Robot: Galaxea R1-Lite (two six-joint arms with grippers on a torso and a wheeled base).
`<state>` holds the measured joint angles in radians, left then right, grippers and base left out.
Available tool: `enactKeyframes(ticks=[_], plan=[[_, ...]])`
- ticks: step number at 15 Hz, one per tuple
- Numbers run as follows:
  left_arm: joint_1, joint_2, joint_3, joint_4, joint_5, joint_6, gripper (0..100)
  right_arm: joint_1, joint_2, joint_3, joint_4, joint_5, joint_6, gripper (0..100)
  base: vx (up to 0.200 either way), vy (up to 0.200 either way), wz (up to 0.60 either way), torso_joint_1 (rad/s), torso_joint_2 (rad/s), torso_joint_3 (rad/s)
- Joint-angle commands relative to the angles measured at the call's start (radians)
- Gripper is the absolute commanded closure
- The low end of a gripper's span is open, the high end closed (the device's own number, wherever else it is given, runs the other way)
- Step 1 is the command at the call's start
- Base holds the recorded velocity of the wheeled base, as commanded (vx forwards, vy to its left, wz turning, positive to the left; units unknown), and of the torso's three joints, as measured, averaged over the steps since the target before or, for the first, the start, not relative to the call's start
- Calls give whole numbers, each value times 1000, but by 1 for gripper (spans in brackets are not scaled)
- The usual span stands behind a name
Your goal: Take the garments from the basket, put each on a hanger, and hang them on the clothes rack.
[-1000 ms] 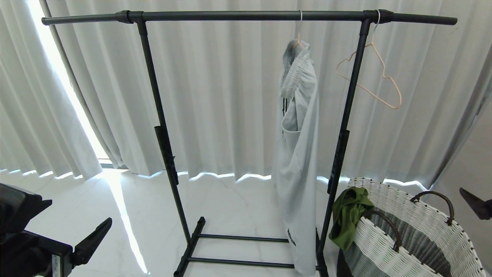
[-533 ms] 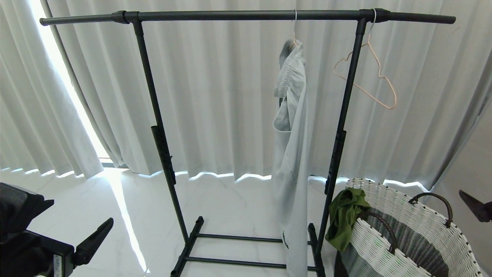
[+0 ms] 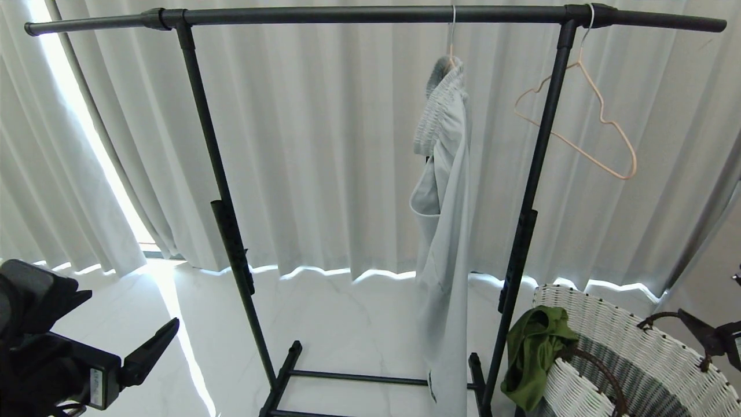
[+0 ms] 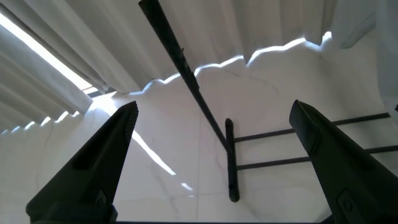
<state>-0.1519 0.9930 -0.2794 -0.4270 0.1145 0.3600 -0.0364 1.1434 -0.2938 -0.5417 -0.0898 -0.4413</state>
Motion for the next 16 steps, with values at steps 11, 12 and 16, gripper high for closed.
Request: enactKeyframes(ticks=[11, 12, 16], plan=[[-21, 131, -24, -1, 1, -3, 0, 167, 483, 5, -6, 134, 93, 0, 91, 0, 0, 2, 1, 2], [-21, 133, -21, -1, -1, -3, 0, 174, 504, 4, -7, 134, 99, 0, 0, 0, 0, 0, 0, 0], [-37, 125, 5, -1, 1, 4, 0, 176, 696, -30, -70, 114, 121, 0, 0, 0, 0, 0, 0, 0]])
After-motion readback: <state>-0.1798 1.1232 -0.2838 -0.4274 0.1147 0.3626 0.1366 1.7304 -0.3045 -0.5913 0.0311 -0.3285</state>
